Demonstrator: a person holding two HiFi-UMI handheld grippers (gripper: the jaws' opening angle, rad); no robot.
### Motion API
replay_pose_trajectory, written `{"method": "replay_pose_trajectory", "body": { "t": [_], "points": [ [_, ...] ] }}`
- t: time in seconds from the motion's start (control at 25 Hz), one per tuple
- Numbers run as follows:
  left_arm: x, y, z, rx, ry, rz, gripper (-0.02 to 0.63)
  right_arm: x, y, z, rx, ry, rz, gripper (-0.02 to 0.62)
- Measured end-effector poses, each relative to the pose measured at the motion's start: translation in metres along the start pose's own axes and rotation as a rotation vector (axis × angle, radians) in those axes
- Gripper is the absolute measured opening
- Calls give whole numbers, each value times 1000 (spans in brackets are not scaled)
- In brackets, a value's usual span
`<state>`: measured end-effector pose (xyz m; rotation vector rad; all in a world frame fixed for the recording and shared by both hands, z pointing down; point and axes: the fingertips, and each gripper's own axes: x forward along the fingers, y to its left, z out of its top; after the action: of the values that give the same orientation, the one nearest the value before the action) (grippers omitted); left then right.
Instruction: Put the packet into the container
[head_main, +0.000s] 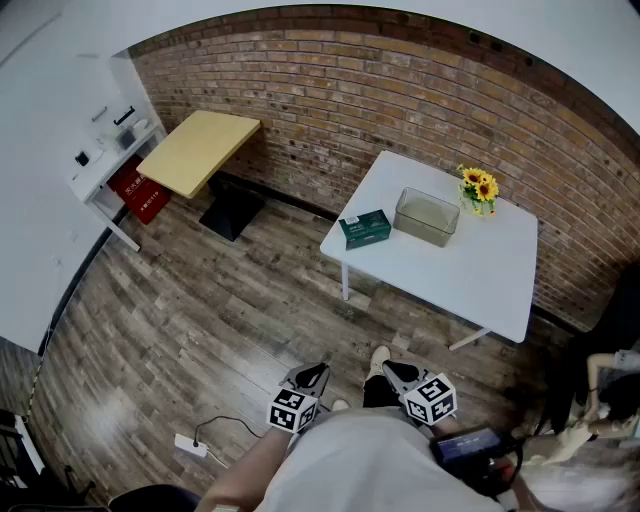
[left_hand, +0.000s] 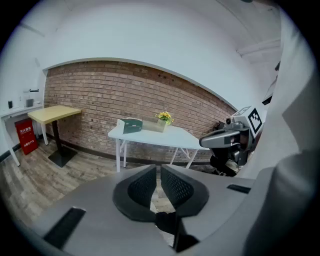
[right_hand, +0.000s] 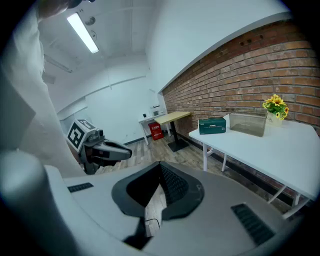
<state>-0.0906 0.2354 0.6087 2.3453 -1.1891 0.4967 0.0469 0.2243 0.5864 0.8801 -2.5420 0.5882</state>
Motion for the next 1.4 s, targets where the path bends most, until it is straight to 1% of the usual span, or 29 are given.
{"method": "replay_pose_trajectory", "body": {
  "t": [0.12, 0.2, 0.36, 0.68, 0.92, 1.24, 1.4],
  "points": [
    [-4, -1, -4, -13, 4, 13, 37, -4, -3, 8, 47, -57, -7, 8],
    [-5, -1, -5, -19, 5, 18, 37, -5, -6, 8, 53, -64, -17, 8],
    [-6, 0, -7, -23, 8, 18, 37, -3, -4, 4, 31, -44, -23, 8],
    [0, -3, -5, -12, 20, 1, 37, -2, -10, -7, 45, -7, -53, 8],
    [0, 0, -7, -13, 25, 5, 37, 0, -14, -12, 52, 15, -69, 8],
    [-4, 14, -2, -30, 25, 36, 37, 16, -17, 2, 42, 22, -57, 8],
    [-4, 19, 0, -38, 32, 38, 37, 19, -16, 11, 28, 16, -55, 8]
  ]
}}
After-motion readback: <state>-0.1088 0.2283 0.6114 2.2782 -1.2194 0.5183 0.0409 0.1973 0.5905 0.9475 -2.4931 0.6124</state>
